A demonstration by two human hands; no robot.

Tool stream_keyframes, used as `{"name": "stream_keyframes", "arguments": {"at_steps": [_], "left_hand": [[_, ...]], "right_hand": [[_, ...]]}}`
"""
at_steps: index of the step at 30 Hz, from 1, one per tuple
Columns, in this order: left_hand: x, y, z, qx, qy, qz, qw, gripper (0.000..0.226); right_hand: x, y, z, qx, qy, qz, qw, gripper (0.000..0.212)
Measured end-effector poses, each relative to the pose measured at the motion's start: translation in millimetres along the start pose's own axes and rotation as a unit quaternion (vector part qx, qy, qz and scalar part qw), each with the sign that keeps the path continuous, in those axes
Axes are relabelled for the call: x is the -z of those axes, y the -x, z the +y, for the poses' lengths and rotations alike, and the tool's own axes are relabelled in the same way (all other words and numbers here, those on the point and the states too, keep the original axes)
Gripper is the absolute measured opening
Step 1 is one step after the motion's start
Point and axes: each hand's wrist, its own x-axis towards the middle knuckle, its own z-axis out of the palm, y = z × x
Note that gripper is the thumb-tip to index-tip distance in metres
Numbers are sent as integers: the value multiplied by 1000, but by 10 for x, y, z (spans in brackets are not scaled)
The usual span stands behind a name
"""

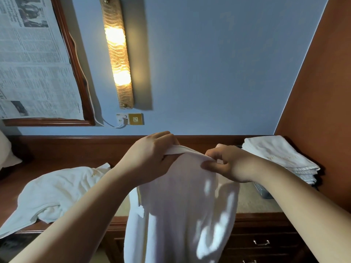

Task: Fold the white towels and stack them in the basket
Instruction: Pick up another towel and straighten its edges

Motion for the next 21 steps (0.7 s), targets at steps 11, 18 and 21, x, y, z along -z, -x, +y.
{"name": "stream_keyframes", "arguments": {"at_steps": [11,18,21], "left_hand": [[189,-120,-85,14,35,32,999,10],[289,-5,-185,4,22,27,999,13],[318,89,-304,22,22,27,999,12]], "right_hand": [[64,112,45,35,-291,44,955,30],[-57,145,139,-3,-175,86,981,47],[-150,175,257,-20,-167,73,983,41]]}}
